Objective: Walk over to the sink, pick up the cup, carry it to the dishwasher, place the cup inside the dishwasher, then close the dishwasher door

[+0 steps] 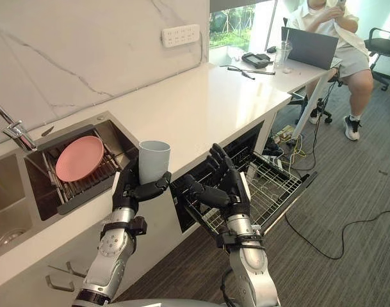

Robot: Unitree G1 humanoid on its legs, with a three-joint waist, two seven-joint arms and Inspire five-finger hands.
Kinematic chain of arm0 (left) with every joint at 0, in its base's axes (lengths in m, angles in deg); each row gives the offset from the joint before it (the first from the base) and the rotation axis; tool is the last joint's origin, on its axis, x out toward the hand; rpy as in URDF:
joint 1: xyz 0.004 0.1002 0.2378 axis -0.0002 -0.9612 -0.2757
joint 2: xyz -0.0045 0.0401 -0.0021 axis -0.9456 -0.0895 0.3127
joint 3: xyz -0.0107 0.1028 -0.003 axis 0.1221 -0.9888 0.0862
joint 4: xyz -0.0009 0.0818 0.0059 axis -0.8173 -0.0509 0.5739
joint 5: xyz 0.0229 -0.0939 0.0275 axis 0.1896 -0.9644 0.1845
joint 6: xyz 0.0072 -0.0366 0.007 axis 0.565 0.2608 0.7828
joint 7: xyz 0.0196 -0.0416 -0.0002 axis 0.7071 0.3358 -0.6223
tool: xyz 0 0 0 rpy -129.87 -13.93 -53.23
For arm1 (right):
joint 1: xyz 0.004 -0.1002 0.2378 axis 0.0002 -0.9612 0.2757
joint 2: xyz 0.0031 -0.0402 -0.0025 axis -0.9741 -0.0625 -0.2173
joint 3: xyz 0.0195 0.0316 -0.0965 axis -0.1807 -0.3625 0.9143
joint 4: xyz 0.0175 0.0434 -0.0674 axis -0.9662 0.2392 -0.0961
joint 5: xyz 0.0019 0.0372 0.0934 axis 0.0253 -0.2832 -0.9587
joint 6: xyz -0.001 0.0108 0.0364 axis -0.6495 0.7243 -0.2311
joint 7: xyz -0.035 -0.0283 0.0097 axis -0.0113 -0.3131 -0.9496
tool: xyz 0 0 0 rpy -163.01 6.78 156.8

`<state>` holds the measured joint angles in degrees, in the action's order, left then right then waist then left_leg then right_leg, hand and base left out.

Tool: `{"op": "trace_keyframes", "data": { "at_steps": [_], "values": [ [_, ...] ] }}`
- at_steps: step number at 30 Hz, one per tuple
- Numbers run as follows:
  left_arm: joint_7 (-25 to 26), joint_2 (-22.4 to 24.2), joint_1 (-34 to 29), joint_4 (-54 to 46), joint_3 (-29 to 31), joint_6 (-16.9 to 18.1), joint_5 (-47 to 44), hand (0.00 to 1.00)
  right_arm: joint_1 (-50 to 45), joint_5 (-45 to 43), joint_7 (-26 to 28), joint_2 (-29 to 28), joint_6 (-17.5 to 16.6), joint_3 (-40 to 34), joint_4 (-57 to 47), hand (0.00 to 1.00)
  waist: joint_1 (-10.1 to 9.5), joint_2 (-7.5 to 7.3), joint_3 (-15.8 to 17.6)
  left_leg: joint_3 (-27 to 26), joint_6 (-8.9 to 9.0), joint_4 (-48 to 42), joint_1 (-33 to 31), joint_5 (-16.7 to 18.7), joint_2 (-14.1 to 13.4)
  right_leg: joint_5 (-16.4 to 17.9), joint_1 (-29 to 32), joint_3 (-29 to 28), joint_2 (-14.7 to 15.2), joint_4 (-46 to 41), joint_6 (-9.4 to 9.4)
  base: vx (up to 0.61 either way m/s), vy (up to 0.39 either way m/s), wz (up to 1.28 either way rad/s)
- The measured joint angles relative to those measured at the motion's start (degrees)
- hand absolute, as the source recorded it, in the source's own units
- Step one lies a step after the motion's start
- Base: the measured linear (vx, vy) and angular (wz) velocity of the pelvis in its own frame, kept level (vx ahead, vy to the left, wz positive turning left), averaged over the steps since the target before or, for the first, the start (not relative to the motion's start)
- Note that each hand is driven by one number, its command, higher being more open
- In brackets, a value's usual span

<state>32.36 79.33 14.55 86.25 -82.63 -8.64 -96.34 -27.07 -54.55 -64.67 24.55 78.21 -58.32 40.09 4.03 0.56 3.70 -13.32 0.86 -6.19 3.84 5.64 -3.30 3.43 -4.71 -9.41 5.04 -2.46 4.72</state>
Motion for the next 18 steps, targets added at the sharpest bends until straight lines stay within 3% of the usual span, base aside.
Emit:
{"op": "trace_keyframes", "data": {
  "at_steps": [9,18],
  "values": [
    [-0.12,0.14,2.02,1.45,-2.68,0.00,1.08,0.30,0.60,-1.32,0.09,0.29,0.00,1.75,-0.01,0.90,0.00,-0.01,-0.32,0.30,-0.29,1.14,-0.17,-0.84,0.60,-0.52,-0.01,0.29,0.59,0.99,0.41,0.00,-0.001,0.01],
    [-0.29,0.66,3.56,1.36,-10.23,-0.01,1.07,0.30,2.34,-1.94,-0.32,0.19,0.00,3.85,1.73,0.90,0.09,-0.03,-1.79,1.69,-0.61,3.23,-0.13,-2.52,1.57,-0.69,-0.03,1.68,1.26,1.35,0.69,-0.02,-0.011,0.09]
  ]
}}
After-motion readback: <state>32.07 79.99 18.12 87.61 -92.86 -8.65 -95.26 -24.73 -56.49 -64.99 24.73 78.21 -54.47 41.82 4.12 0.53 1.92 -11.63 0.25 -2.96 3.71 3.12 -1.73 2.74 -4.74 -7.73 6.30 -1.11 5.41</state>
